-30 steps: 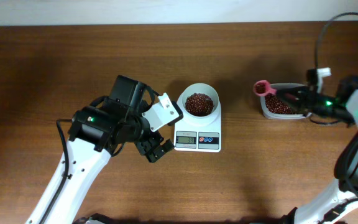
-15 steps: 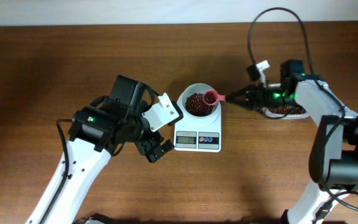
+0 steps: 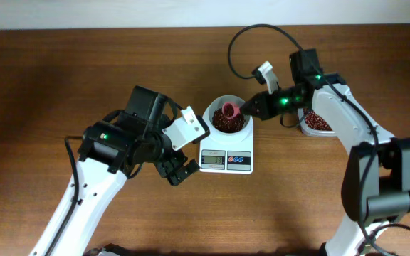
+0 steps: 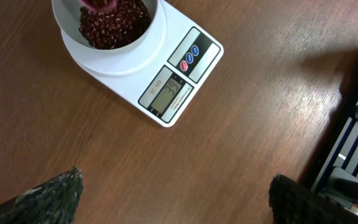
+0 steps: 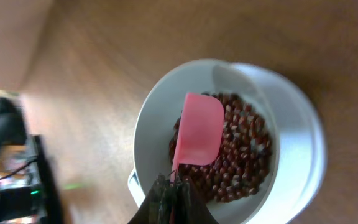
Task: Scoop and weigh 50g on scale
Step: 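Tilt the pink scoop over the white bowl to pour the beans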
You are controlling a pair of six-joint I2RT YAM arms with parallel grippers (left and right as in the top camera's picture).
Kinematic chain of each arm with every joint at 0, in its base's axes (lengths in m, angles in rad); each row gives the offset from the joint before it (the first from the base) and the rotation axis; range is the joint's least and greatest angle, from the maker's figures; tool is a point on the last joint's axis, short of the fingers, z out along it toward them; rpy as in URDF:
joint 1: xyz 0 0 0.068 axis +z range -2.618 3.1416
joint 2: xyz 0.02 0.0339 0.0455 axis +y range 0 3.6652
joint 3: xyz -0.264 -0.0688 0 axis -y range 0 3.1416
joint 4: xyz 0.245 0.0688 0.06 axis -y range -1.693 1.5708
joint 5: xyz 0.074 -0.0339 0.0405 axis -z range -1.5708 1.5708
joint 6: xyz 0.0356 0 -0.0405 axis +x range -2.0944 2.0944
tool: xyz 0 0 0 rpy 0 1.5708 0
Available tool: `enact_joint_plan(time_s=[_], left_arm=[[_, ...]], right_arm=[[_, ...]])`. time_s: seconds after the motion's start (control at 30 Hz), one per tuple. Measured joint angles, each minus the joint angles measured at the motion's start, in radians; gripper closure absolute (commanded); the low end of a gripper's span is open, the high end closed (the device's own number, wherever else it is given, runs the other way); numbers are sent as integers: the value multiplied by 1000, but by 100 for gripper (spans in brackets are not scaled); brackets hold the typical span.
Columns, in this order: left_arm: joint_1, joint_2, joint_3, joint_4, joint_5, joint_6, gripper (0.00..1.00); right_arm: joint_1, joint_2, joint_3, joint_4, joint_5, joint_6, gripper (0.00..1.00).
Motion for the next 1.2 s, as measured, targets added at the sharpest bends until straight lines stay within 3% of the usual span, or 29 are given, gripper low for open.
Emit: enact_joint_plan(time_s=[0.3, 0.63, 1.2], left_arm=[[0, 0, 0, 0, 0, 0, 1], [0, 0, 0, 0, 0, 0, 1], [0, 0, 0, 0, 0, 0, 1]], right_arm=[[163, -139, 28, -55, 434, -16, 96], [269, -148, 80, -133, 671, -46, 96], [288, -148, 80, -140, 659, -49, 96]])
